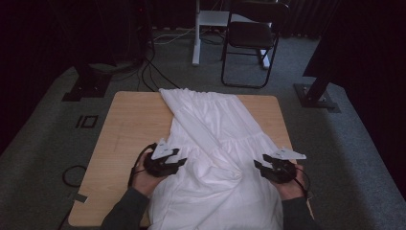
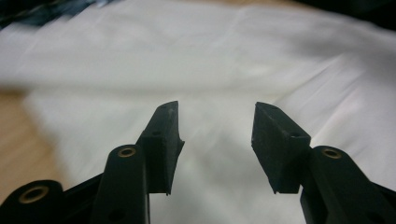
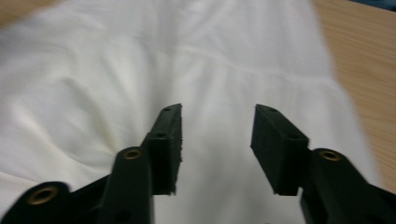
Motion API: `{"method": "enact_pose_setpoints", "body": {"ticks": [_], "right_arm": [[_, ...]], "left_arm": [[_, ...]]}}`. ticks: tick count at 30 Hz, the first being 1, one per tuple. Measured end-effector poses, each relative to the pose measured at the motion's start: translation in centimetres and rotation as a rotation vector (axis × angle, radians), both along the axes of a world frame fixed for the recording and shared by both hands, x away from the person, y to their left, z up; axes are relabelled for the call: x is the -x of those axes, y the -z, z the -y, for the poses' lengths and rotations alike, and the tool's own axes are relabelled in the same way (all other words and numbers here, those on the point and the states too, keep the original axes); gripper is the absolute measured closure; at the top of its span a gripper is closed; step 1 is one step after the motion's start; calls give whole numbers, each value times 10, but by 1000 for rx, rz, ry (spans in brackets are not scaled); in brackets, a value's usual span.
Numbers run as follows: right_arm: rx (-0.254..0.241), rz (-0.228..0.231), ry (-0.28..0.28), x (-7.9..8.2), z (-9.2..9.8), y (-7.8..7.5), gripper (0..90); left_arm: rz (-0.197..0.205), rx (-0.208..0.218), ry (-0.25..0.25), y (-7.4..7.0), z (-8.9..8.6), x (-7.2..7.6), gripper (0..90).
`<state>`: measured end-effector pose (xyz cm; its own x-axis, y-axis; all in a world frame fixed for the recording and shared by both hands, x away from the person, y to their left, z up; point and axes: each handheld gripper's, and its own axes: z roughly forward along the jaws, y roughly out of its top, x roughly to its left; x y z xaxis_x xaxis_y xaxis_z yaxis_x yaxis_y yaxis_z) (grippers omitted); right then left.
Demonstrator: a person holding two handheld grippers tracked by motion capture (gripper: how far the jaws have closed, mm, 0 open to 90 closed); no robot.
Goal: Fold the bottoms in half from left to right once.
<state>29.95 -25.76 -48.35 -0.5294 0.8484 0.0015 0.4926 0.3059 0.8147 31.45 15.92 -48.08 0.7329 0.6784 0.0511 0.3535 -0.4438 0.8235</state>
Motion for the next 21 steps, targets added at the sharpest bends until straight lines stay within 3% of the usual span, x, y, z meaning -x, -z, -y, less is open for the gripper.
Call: {"method": "enact_pose_setpoints", "body": {"ticks": [1, 2, 3, 7, 8, 10, 12, 13, 14, 15, 16, 17, 19, 21], "right_arm": [[-9, -8, -20, -2, -8, 0, 551], [-9, -18, -41, -5, -17, 1, 550], [-9, -18, -41, -5, -17, 1, 550], [8, -94, -120, -14, -52, 18, 459], [8, -94, -120, -14, -52, 18, 459], [93, -126, -109, -18, -64, 31, 409], [106, -167, -129, -19, -68, 40, 352], [106, -167, -129, -19, -68, 40, 352], [124, -212, -154, -18, -72, 48, 325], [149, -218, -153, -18, -73, 52, 332], [166, -226, -145, -18, -74, 55, 391], [169, -232, -150, -18, -73, 56, 536], [128, -223, -170, -17, -69, 53, 786], [100, -176, -170, -13, -63, 42, 847]], "left_arm": [[0, 0, 0, 0, 0, 0, 507], [-25, -12, -46, 11, -17, 4, 506], [-25, -12, -46, 11, -17, 4, 505], [-62, -28, -127, 33, -45, 12, 499], [-62, -28, -127, 33, -45, 12, 497], [-74, -15, -146, 39, -51, 16, 494], [-82, -16, -148, 42, -51, 17, 491], [-82, -16, -148, 42, -51, 17, 487], [-88, -21, -143, 45, -48, 17, 483], [-88, -21, -143, 45, -48, 17, 483], [-91, -19, -137, 47, -44, 16, 482], [-92, -17, -133, 48, -42, 15, 481], [-91, -15, -130, 48, -41, 15, 481], [-93, -12, -125, 49, -38, 14, 479]]}}
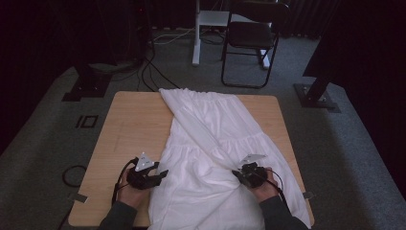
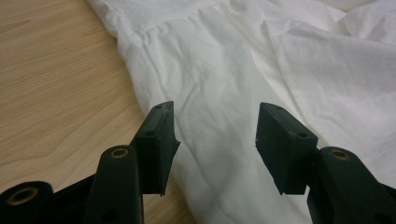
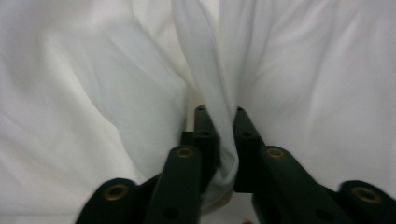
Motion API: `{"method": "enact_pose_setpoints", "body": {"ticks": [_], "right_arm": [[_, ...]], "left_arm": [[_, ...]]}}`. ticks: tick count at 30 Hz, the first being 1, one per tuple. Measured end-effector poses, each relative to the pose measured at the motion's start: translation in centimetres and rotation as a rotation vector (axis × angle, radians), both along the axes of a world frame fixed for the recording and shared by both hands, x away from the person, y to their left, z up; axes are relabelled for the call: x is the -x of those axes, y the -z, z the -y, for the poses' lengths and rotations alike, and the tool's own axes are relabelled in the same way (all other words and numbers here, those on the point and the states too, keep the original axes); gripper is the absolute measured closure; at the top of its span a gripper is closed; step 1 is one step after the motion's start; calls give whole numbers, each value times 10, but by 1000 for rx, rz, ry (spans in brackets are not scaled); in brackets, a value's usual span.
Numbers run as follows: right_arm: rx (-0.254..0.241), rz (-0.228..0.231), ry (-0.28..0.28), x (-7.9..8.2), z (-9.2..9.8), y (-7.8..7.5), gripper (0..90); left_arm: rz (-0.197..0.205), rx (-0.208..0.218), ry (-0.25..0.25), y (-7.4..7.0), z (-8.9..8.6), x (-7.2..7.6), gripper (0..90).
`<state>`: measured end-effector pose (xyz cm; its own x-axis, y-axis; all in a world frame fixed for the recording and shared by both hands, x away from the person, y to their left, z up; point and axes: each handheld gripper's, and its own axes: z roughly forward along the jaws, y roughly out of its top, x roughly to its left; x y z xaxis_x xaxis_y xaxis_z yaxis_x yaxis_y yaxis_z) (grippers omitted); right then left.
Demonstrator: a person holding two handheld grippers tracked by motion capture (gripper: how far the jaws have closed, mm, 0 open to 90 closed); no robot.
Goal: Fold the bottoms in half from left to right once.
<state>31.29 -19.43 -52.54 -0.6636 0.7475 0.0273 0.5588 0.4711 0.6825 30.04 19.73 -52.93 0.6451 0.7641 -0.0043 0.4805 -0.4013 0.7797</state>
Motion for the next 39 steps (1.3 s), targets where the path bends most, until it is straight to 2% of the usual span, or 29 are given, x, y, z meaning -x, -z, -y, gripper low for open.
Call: {"method": "enact_pose_setpoints", "body": {"ticks": [1, 2, 3, 4, 5, 6, 7, 8, 9, 11, 13, 15, 16, 17, 18, 19, 20, 22, 25, 26, 29, 30, 31, 32, 33, 34, 35, 36, 39], "right_arm": [[0, 0, 0, 0, 0, 0, 847], [-28, 23, 11, 1, 4, -8, 852], [-89, 77, 39, 5, 15, -28, 855], [-127, 108, 48, 7, 22, -39, 855], [-155, 148, 67, 9, 30, -51, 856], [-155, 148, 67, 9, 30, -51, 856], [-166, 244, 126, 12, 46, -73, 856], [-169, 292, 167, 13, 56, -84, 856], [-177, 331, 216, 12, 68, -93, 856], [-184, 370, 311, 9, 92, -102, 855], [-116, 338, 378, -1, 112, -95, 850], [-116, 338, 378, -1, 112, -95, 850], [-104, 296, 399, -7, 121, -85, 847], [-46, 164, 437, -24, 139, -40, 844], [-46, 164, 437, -24, 139, -40, 844], [-13, 104, 454, -31, 146, -9, 842], [-13, 104, 454, -31, 146, -9, 842], [-19, 35, 474, -35, 155, 22, 828], [-18, 9, 474, -36, 156, 33, 823], [-31, 20, 475, -35, 155, 34, 820], [-21, 16, 472, -34, 154, 33, 813], [-22, 17, 473, -34, 154, 33, 812], [-24, 17, 474, -33, 153, 33, 809], [-24, 16, 474, -33, 153, 33, 807], [-25, 19, 474, -32, 152, 34, 806], [-25, 18, 472, -31, 151, 34, 800], [-25, 18, 472, -31, 151, 34, 800], [-26, 14, 473, -30, 149, 33, 798], [-31, 12, 467, -28, 146, 33, 796]], "left_arm": [[0, -1, 4, 0, 1, -1, 479], [0, -2, 5, -1, 2, -1, 477], [7, 0, 8, -3, 4, -1, 474], [7, 0, 8, -3, 4, -1, 471], [14, -2, 11, -5, 6, -1, 470], [14, -2, 11, -5, 6, -1, 469], [19, -6, 15, -6, 8, -1, 466], [19, -6, 15, -6, 8, -1, 465], [20, -10, 20, -7, 10, -2, 464], [19, -6, 22, -6, 13, -2, 458], [17, -7, 27, -6, 15, -3, 454], [13, -4, 28, -5, 18, -4, 448], [8, -5, 38, -2, 27, -6, 448], [1, -8, 48, -1, 33, -7, 430], [-4, -13, 61, 1, 40, -7, 430], [-5, -14, 76, 3, 48, -8, 408], [-10, -18, 93, 5, 57, -9, 408], [-21, -32, 124, 9, 75, -11, 377], [-47, -28, 155, 18, 102, -16, 359], [-56, -27, 161, 21, 110, -19, 351], [-93, 3, 182, 28, 128, -25, 342], [-100, -4, 184, 30, 133, -27, 358], [-92, -5, 181, 31, 136, -28, 394], [-91, -12, 183, 31, 137, -28, 483], [-93, -27, 181, 30, 138, -29, 620], [-92, -42, 174, 29, 138, -30, 834], [-97, -44, 172, 28, 135, -32, 834], [-101, -46, 151, 28, 129, -35, 896], [-91, -68, 129, 26, 121, -38, 900]]}}
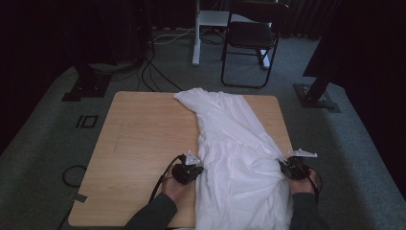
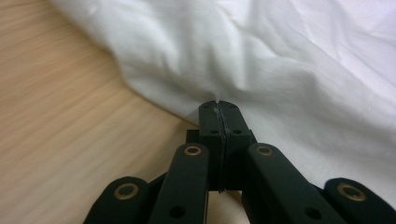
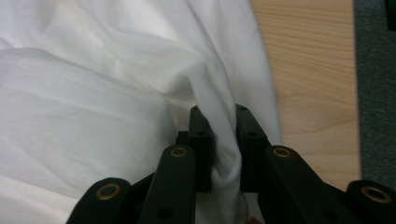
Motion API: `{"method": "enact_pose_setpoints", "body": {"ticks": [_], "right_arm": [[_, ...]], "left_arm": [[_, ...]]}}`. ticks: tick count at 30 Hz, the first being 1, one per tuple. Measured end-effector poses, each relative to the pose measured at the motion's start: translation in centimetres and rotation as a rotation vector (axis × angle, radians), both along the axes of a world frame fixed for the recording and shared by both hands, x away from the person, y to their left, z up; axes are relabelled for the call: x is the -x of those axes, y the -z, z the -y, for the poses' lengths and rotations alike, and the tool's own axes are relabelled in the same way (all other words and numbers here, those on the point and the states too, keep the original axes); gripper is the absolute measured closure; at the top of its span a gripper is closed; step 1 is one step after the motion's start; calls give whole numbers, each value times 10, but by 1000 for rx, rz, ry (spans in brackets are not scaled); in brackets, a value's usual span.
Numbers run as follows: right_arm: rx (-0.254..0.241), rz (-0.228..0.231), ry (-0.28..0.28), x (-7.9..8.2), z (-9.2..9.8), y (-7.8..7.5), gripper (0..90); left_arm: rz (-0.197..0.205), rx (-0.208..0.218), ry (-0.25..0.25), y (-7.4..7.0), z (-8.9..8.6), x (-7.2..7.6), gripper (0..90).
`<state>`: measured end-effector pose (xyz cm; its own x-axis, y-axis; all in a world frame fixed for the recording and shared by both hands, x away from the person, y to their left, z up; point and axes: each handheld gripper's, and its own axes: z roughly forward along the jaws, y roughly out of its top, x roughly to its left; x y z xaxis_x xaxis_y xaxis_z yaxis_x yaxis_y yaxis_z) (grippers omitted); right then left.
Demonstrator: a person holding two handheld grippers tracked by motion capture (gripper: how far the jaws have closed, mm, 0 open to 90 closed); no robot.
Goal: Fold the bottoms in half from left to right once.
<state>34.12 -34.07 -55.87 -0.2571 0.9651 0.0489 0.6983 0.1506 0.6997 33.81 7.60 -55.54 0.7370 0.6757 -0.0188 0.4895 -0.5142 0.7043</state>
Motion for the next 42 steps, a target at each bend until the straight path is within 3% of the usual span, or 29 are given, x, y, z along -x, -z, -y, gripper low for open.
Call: {"method": "enact_pose_setpoints", "body": {"ticks": [5, 9, 12, 16, 21, 25, 28, 30, 33, 37, 38, 39, 40, 41, 42], "right_arm": [[-28, -11, -38, 3, -12, 0, 785], [-47, -21, -79, 1, -26, -1, 785], [-62, -25, -122, -4, -42, -1, 785], [-67, -26, -165, -14, -65, -2, 778], [-46, -27, -236, -32, -97, -4, 769], [-57, -34, -237, -42, -105, -7, 699], [-87, -15, -225, -40, -99, -14, 685], [-104, 5, -219, -36, -91, -21, 762], [-53, 63, -205, -30, -81, -30, 866], [-34, 53, -166, -32, -72, -31, 846], [-2, 35, -145, -34, -72, -29, 768], [-7, 37, -138, -34, -72, -29, 706], [-45, 77, -145, -29, -75, -35, 613], [-45, 77, -145, -29, -75, -35, 613], [-63, 113, -181, -26, -83, -44, 580]], "left_arm": [[38, -22, -98, -6, -29, -9, 900], [67, -11, -217, -17, -65, -18, 900], [103, -47, -307, -26, -92, -24, 900], [122, -44, -422, -38, -126, -33, 900], [146, -56, -496, -46, -142, -37, 900], [153, -35, -469, -46, -144, -31, 900], [160, -20, -421, -45, -142, -25, 897], [154, -15, -403, -44, -139, -23, 893], [149, -17, -390, -41, -135, -20, 877], [140, -25, -369, -37, -133, -16, 711], [138, -25, -367, -37, -133, -16, 711], [137, -20, -365, -37, -133, -15, 675], [133, -7, -364, -36, -134, -15, 634], [133, -7, -364, -36, -134, -15, 625], [133, -5, -364, -36, -133, -15, 613]]}}
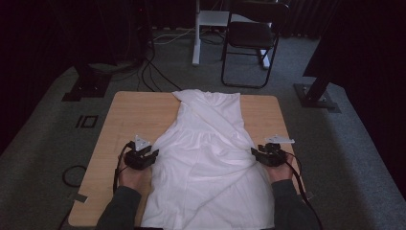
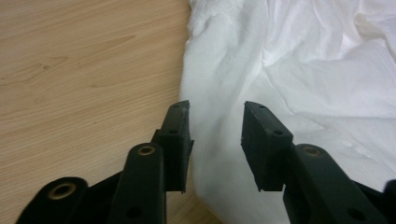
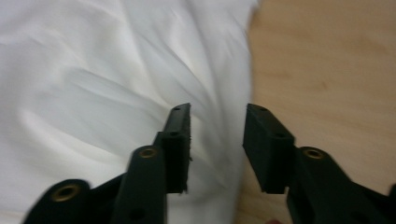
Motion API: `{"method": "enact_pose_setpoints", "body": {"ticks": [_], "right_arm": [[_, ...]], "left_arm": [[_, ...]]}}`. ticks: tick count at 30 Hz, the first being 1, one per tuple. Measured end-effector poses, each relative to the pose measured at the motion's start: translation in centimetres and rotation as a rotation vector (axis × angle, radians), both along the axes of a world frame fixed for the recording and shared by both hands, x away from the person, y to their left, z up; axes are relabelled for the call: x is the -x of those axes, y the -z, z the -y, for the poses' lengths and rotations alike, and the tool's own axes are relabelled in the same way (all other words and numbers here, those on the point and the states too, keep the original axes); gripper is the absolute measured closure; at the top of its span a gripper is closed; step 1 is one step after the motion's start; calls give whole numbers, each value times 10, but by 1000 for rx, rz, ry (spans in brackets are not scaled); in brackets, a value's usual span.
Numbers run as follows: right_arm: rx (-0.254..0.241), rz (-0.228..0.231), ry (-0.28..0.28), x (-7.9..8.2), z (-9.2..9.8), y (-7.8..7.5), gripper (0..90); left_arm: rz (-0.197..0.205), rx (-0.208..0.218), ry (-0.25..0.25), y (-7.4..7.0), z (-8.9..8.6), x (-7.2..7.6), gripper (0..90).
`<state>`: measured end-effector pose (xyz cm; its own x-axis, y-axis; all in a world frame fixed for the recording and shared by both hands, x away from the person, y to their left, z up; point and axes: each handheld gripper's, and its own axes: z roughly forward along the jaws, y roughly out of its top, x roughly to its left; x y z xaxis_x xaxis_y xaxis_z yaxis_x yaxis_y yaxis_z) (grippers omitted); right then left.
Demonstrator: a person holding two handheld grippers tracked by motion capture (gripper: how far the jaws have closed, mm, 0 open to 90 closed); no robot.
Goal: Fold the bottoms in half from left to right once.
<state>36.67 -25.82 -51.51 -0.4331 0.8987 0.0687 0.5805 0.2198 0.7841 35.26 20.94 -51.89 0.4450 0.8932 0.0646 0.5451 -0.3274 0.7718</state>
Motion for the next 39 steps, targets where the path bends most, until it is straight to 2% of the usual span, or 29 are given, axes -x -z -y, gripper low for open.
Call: {"method": "enact_pose_setpoints", "body": {"ticks": [2, 3, 4, 5, 6, 7, 8, 10, 11, 12, 13, 14, 15, 16, 17, 18, 19, 20, 22, 24, 25, 26, 30, 34, 35, 36, 37, 39], "right_arm": [[-13, 15, -52, 1, -10, -6, 554], [-13, 15, -52, 1, -10, -6, 554], [-25, 14, -107, -3, -25, -9, 519], [-25, 14, -107, -3, -25, -9, 519], [-31, 5, -144, -7, -36, -8, 478], [-31, 5, -144, -7, -36, -8, 478], [-23, -20, -184, -12, -49, -3, 413], [10, -48, -209, -18, -60, 6, 384], [10, -48, -209, -18, -60, 6, 384], [40, -92, -228, -23, -66, 17, 497], [40, -92, -228, -23, -66, 17, 497], [44, -105, -255, -21, -66, 22, 732], [44, -105, -255, -21, -66, 22, 732], [34, -99, -269, -12, -61, 21, 857], [34, -99, -269, -12, -61, 21, 857], [41, -61, -269, 3, -50, 15, 879], [41, -61, -269, 3, -50, 15, 879], [45, -38, -264, 17, -39, 9, 879], [35, -13, -246, 34, -23, 5, 880], [23, -9, -240, 40, -17, 4, 879], [7, -8, -219, 55, -2, 5, 879], [11, -7, -207, 62, 5, 7, 879], [-5, -44, -143, 87, 34, 22, 879], [-24, -103, -78, 98, 54, 37, 877], [-27, -109, -67, 99, 56, 38, 844], [-32, -104, -63, 99, 55, 37, 758], [-34, -90, -66, 98, 53, 34, 675], [-31, -50, -82, 95, 43, 24, 608]], "left_arm": [[0, 3, 8, 0, 1, 1, 602], [0, 3, 8, 0, 1, 1, 597], [3, 6, 11, -1, 2, 2, 588], [4, 8, 12, -1, 3, 3, 588], [7, 15, 19, -1, 4, 5, 578], [7, 15, 19, -1, 4, 5, 576], [4, 22, 28, -1, 5, 7, 570], [-5, 36, 39, 0, 7, 10, 560], [-5, 36, 39, 0, 7, 10, 557], [-14, 43, 56, 2, 9, 13, 553], [-14, 43, 56, 2, 9, 13, 551], [-23, 55, 80, 4, 12, 18, 547], [-23, 55, 80, 4, 12, 18, 546], [-26, 70, 95, 5, 14, 23, 545], [-26, 70, 95, 5, 14, 23, 544], [-31, 88, 117, 7, 18, 30, 542], [-31, 88, 117, 7, 18, 30, 541], [-33, 90, 137, 8, 22, 37, 538], [-35, 91, 151, 10, 25, 42, 532], [-40, 92, 163, 12, 28, 47, 530], [-42, 91, 167, 13, 29, 49, 524], [-44, 92, 171, 14, 30, 52, 522], [-53, 85, 183, 17, 32, 60, 511], [-61, 85, 185, 19, 30, 66, 507], [-63, 89, 184, 20, 29, 67, 505], [-63, 85, 186, 20, 29, 68, 504], [-64, 85, 185, 20, 30, 70, 503], [-62, 81, 191, 20, 31, 72, 501]]}}
